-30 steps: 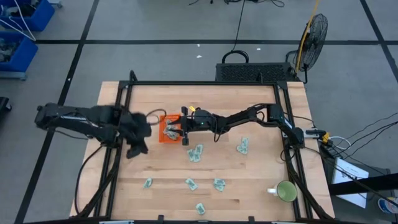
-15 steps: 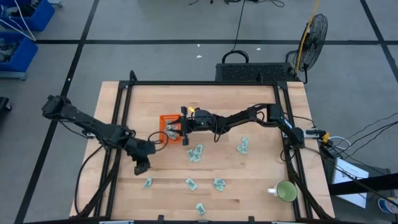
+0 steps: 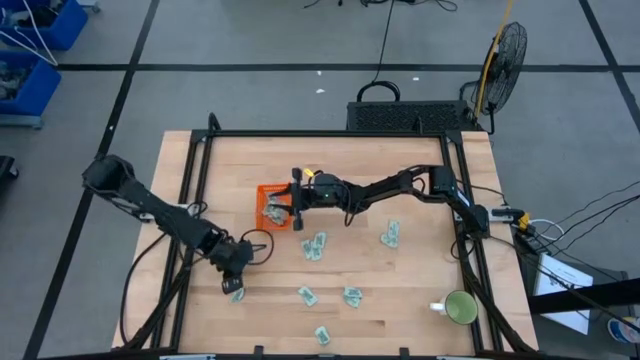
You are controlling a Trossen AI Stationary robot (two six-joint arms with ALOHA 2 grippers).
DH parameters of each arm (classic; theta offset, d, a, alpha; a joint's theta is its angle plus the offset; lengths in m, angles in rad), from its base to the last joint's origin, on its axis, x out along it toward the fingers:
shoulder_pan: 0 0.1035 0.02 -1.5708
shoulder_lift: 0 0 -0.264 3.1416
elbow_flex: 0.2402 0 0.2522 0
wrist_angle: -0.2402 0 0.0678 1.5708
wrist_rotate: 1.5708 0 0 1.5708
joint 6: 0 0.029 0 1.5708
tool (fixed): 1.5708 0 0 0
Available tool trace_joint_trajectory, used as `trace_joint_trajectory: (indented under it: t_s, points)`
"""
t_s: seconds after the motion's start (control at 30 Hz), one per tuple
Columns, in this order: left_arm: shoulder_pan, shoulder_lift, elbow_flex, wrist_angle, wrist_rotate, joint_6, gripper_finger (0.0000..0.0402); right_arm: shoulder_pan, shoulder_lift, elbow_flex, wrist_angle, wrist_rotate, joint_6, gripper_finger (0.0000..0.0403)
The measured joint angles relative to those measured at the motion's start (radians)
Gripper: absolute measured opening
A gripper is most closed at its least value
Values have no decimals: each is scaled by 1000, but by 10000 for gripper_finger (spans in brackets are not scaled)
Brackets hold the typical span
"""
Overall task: Pick and place Stevia / Truvia into bins
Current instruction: Put the green stevia packet into the orange bin
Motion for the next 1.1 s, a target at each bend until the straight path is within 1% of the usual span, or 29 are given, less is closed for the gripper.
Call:
trace_joint_trajectory:
  t_s: [0.13, 0.23, 0.43, 0.53, 0.6, 0.63, 0.67, 0.73, 0.9, 1.03, 1.1]
  points:
    - [-24, 30, 2, 22, -3, -47, 78, -4, 0, 0, 3, 0, 0, 114]
    - [-31, 30, 2, 25, -12, -42, 89, -4, 0, 0, 4, 0, 2, 114]
    - [-33, 25, 1, 34, 15, 2, 142, -4, 0, 0, 8, -1, 10, 114]
    - [-47, 16, -2, 78, 27, 19, 158, -4, 0, 0, 9, -1, 10, 114]
    - [-62, 20, -5, 150, 67, 26, 159, -4, 0, 0, 9, -1, 10, 114]
    - [-72, 20, -4, 165, 70, 34, 158, -4, 0, 0, 9, -1, 10, 114]
    - [-83, 20, -3, 166, 65, 39, 156, -4, 0, 0, 8, -1, 10, 114]
    - [-108, 29, -3, 139, 24, 41, 150, -4, 0, 0, 9, -1, 11, 114]
    - [-166, 70, 2, 139, -58, -15, 143, 1, 0, 0, 2, -1, 14, 114]
    - [-189, 100, 5, 151, -68, -23, 143, 2, 0, 0, -2, -2, 25, 114]
    - [-191, 101, 3, 160, -46, -29, 143, 2, 0, 0, -4, -2, 46, 114]
